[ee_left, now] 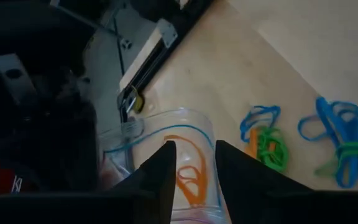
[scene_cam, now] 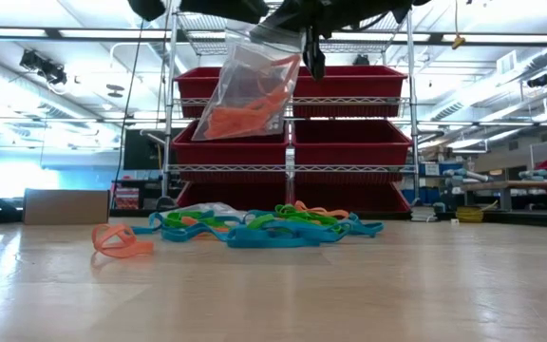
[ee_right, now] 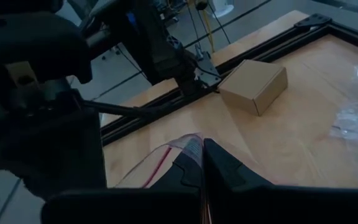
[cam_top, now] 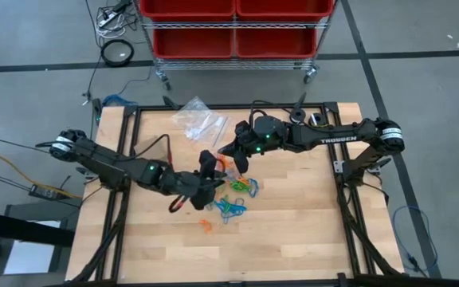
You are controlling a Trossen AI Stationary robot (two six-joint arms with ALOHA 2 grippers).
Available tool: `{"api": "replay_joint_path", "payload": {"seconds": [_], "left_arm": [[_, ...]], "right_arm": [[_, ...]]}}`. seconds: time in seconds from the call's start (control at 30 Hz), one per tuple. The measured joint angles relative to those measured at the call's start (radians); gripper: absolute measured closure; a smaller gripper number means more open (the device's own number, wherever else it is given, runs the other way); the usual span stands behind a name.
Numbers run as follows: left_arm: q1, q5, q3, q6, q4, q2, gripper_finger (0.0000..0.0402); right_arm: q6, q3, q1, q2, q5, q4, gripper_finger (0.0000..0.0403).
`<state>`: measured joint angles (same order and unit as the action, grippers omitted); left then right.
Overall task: Sort rubber bands
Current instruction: Put the orange rubber band into the transparent zip bag
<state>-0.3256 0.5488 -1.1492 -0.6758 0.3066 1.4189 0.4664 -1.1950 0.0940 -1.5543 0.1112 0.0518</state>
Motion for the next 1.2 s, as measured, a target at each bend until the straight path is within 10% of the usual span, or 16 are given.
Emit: {"api": "replay_joint_path", "payload": {"seconds": [0.37, 0.7, 0.97, 1.2], "left_arm": [[0.045, -0.071, -0.123, 0.075, 0.249, 0.108, 0.0274], [0.046, 0.173, -0.187, 0.001, 0.253, 0.171, 0.0277], [0.044, 0.162, -0.223, 0.007, 0.396, 0.171, 0.0386], [0.033, 0.136, -0.223, 0.04, 0.444, 0.171, 0.0398]], "right_arm": [[0.005, 0.0, 0.0, 0.0, -0.014, 0.018, 0.0403], [0.007, 0.0, 0.0, 0.0, -0.003, 0.02, 0.0403], [0.004, 0.0, -0.002, 0.0, 0.013, 0.012, 0.0403], [-0.049, 0.0, -0.002, 0.0, 0.013, 0.03, 0.0394]]}}
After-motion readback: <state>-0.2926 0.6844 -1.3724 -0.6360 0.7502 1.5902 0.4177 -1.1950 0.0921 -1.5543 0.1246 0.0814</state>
